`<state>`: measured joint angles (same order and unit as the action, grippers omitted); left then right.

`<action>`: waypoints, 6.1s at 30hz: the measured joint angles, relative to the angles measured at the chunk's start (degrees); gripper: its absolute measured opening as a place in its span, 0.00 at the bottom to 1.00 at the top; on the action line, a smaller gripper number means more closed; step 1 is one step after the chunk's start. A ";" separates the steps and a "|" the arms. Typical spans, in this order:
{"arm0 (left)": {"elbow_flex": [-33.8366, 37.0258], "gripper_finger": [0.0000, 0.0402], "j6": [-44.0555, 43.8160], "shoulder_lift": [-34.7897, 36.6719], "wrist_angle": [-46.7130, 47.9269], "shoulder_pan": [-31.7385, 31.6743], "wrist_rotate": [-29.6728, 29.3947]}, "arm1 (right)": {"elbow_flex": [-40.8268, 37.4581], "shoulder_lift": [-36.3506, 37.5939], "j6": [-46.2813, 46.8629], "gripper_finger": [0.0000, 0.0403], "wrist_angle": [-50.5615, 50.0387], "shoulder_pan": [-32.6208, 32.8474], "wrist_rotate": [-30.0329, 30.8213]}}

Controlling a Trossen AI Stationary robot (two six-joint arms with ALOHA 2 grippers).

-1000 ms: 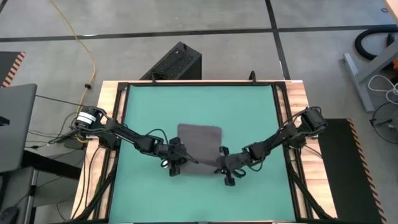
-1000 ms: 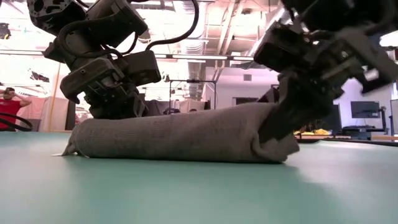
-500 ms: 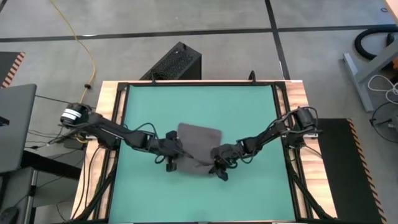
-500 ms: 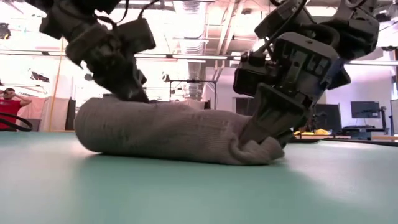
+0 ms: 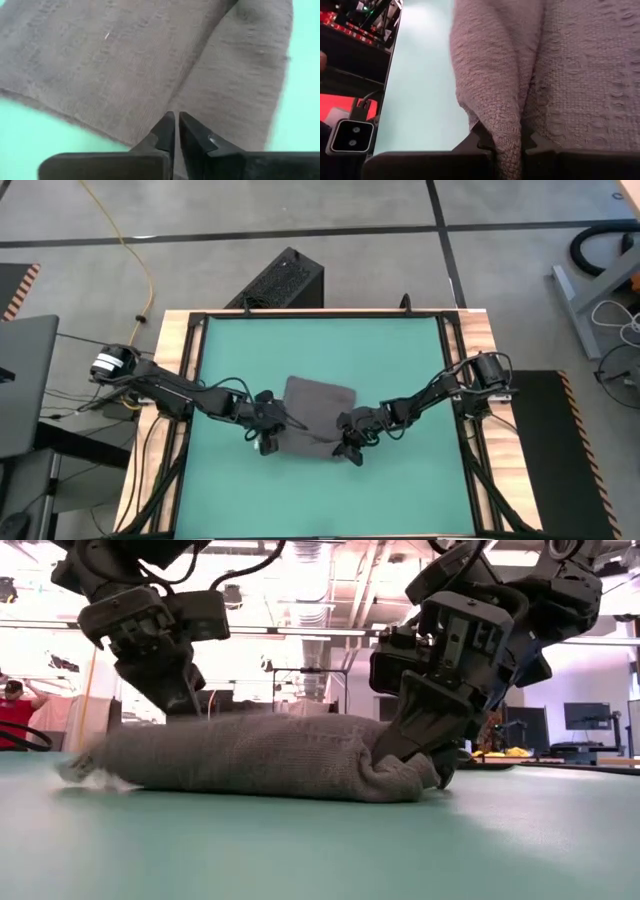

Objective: Roll towel into tight, uniform cylinder
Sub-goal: Roll the gray towel

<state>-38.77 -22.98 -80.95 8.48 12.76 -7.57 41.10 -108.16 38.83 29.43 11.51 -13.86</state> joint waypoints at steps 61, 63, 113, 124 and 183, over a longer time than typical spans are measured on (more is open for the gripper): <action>-2.07 0.06 4.20 -9.68 0.56 1.81 14.35 | 0.81 1.55 5.24 0.32 0.88 -5.89 -18.50; -2.06 0.06 3.44 -9.71 0.57 0.28 18.13 | 0.78 3.62 3.49 0.37 -3.10 -6.86 -20.76; -1.94 0.29 -3.86 -9.66 2.56 -18.58 50.80 | 9.92 -2.46 -30.35 0.48 -13.81 10.23 39.89; -1.94 0.29 -0.47 -7.19 8.15 -20.65 54.29 | 9.90 -0.71 -28.25 0.08 -15.29 9.23 31.83; -2.03 0.00 10.77 -14.73 -4.35 -6.41 33.83 | 6.99 7.64 -0.10 0.08 -15.86 -9.14 -5.80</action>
<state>-40.80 -12.21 -95.68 4.12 6.35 26.26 48.09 -100.52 38.72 13.57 2.37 -19.67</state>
